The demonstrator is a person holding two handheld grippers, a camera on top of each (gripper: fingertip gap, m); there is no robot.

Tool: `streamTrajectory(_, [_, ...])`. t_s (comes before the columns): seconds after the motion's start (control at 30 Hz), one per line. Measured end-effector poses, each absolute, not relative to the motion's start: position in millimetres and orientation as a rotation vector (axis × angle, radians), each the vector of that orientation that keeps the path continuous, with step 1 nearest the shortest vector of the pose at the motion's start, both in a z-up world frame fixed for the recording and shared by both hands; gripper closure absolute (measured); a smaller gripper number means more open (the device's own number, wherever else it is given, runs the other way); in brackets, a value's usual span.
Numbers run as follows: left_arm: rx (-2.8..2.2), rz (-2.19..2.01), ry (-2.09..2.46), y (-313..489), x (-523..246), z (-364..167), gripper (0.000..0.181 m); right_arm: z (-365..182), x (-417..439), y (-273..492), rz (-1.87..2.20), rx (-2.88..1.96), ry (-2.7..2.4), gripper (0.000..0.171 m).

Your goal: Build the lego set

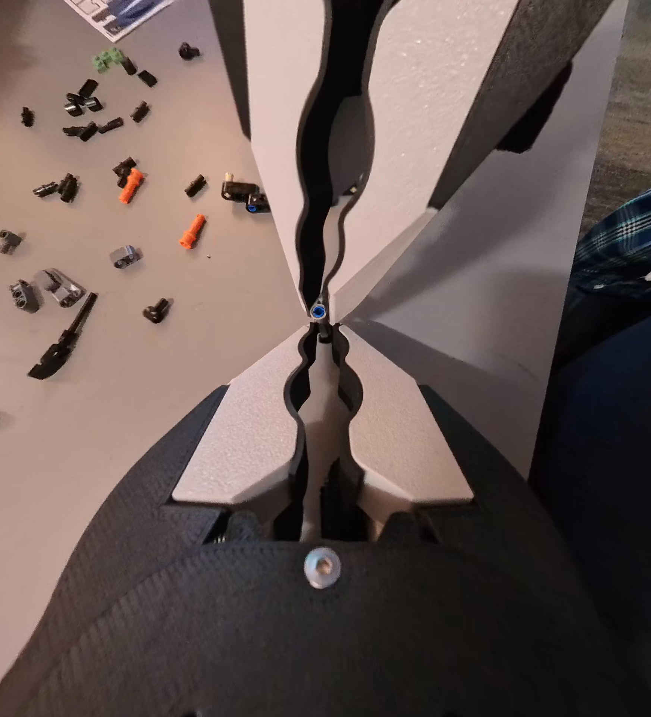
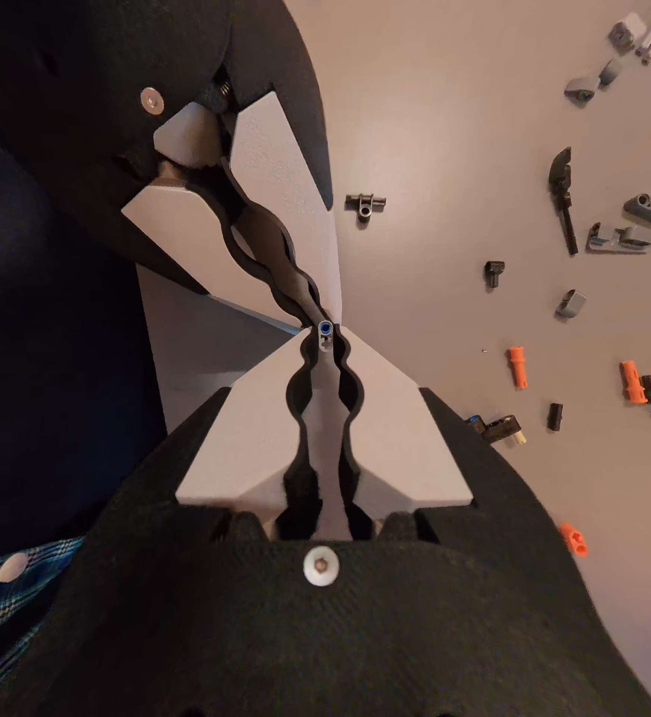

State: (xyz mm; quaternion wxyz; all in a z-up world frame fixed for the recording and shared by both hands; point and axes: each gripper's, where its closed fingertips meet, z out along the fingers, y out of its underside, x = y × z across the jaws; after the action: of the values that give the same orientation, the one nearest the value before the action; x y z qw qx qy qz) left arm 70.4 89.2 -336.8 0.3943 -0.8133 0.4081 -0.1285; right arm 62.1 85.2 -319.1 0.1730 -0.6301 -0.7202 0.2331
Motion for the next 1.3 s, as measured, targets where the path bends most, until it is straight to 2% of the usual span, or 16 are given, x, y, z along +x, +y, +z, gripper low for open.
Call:
streamTrajectory(0.3, [-2.066,-0.324,0.934,87.9,35.1,-302.6,0.175,-284.6,26.1,83.6,0.818,-1.703,-1.948,0.165])
streamTrajectory(0.83, [-2.058,-0.434,0.752,74.1,-17.6,-277.7,0.176,-258.6,-28.5,71.2,0.992,-1.63,-1.887,0.164])
streamTrajectory(1.3, [-2.048,-0.652,0.536,75.8,-40.4,-272.3,0.175,-237.6,-33.0,90.4,1.086,-1.622,-1.735,0.152])
